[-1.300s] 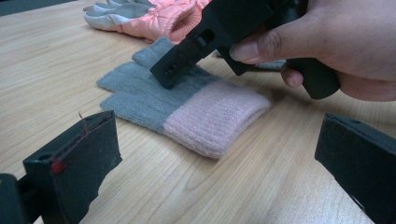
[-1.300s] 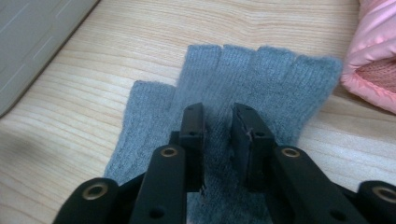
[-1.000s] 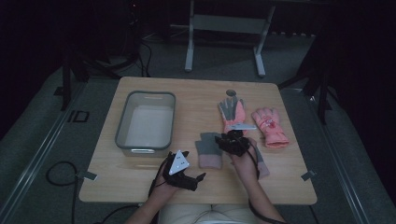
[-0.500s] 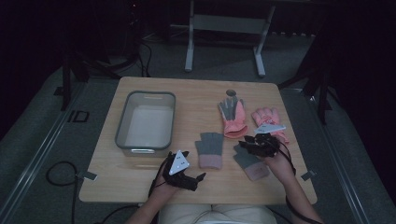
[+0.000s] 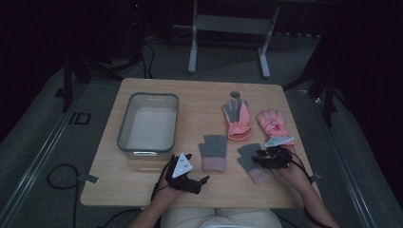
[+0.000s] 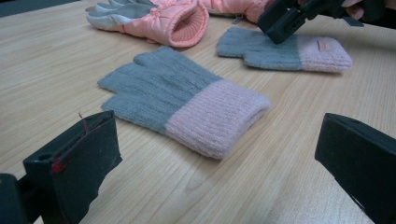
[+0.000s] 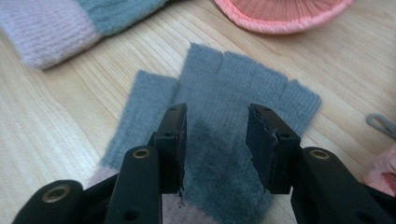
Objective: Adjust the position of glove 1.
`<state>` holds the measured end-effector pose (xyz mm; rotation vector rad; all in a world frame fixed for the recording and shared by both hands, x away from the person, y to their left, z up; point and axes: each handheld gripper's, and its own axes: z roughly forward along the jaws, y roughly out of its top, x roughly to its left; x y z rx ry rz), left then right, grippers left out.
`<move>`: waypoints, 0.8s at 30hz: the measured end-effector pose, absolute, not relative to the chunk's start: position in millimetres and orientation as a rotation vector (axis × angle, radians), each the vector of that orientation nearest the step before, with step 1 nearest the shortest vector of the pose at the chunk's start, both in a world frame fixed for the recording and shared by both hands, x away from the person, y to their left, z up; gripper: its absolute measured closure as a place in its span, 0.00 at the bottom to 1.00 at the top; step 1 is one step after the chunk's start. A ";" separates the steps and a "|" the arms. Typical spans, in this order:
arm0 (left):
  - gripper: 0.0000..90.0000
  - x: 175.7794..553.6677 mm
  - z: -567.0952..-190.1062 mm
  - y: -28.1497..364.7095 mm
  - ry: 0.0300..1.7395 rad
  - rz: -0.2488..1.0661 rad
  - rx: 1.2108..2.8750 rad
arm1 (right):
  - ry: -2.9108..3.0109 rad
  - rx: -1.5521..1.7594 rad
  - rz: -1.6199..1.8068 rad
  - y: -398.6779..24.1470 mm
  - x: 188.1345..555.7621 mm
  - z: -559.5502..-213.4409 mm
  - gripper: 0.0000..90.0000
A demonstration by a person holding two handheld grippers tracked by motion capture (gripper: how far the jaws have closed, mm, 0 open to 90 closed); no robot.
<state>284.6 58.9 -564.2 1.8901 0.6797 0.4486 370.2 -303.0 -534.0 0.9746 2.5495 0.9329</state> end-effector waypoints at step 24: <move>0.00 284.1 -564.1 58.8 0.684 0.459 1.892 | 2.328 1.281 0.949 -276.2 351.7 -506.0 0.94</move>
